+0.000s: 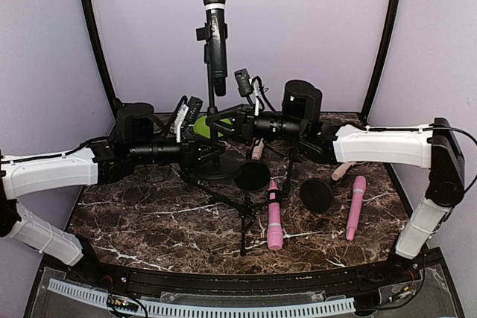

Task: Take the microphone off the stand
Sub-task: Unscrew the knob on the stand of the microphone stand, then pass from the left arm to the right

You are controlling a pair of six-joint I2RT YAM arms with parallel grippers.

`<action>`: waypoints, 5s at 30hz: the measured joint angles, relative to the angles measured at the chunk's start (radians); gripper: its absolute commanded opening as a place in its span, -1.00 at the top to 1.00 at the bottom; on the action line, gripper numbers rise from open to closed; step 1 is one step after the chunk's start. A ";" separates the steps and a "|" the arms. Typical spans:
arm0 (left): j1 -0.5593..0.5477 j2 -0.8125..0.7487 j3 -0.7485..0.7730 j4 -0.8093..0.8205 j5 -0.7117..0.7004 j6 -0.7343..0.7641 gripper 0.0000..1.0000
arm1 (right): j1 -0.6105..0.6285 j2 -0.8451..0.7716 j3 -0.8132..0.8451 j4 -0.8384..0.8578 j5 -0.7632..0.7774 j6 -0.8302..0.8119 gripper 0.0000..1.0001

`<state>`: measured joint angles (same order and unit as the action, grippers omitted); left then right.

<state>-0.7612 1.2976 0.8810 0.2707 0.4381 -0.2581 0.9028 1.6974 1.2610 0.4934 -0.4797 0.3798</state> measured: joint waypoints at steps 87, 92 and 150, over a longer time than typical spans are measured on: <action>0.179 -0.034 0.034 -0.190 0.035 0.084 1.00 | 0.045 0.236 0.379 -0.243 0.135 -0.032 0.76; 0.182 -0.034 0.032 -0.179 0.064 0.078 1.00 | 0.029 0.234 0.372 -0.225 0.092 -0.020 0.95; 0.076 -0.032 0.036 -0.333 -0.432 0.230 1.00 | 0.099 0.170 0.590 -0.454 0.663 -0.140 -0.95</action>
<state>-0.6849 1.2659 0.9173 -0.0624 0.0063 -0.0284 1.0016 1.8671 1.8507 0.0395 0.1829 0.2401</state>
